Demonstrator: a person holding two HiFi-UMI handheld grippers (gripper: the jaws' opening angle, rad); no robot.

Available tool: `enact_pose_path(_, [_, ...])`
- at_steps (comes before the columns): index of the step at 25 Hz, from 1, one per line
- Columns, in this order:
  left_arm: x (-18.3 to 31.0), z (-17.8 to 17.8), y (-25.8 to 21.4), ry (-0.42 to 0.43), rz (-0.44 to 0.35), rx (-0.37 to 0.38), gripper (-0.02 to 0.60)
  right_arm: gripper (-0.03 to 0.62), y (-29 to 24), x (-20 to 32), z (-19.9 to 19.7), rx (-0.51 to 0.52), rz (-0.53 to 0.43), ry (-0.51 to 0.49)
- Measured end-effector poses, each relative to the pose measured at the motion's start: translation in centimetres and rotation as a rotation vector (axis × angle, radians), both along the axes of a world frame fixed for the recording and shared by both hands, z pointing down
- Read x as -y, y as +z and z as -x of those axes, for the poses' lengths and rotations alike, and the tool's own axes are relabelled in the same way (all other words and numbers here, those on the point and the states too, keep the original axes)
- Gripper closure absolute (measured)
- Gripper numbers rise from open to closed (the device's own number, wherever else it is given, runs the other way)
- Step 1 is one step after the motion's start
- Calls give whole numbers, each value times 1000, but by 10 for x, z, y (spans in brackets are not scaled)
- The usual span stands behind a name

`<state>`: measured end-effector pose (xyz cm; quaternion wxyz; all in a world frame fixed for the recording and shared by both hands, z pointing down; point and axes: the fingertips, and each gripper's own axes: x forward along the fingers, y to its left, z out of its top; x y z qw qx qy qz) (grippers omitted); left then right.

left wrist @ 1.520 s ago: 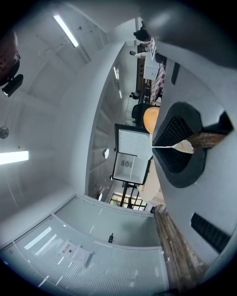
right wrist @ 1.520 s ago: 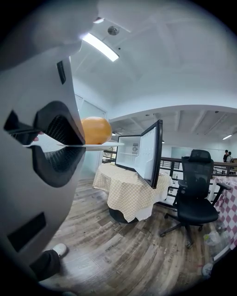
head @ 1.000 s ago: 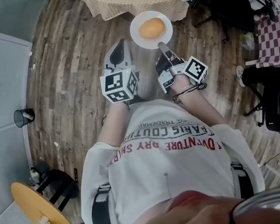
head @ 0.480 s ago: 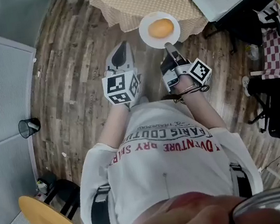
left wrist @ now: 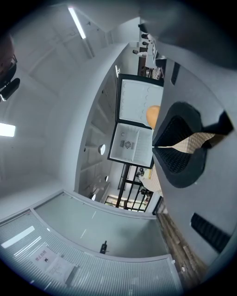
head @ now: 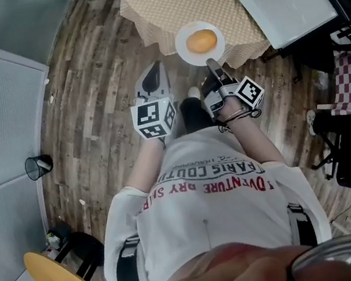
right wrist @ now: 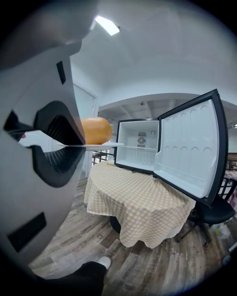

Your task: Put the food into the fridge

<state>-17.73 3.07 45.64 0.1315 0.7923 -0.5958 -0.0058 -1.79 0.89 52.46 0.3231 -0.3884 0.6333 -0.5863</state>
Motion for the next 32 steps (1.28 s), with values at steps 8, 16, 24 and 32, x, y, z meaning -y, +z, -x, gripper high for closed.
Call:
enact_pose_path(8, [102, -7, 0, -20, -1, 17, 554, 560, 2, 100, -4, 15, 10, -20])
enact_pose_path(16, [225, -38, -21, 10, -34, 17, 554, 560, -15, 220, -30, 13, -21, -10])
enact_pose_path(24, [302, -62, -16, 28, -18, 2, 554, 560, -10, 290, -54, 5, 0, 5])
enact_pose_path(32, [359, -78, -9, 89, 2, -8, 554, 560, -4, 327, -72, 17, 20, 77])
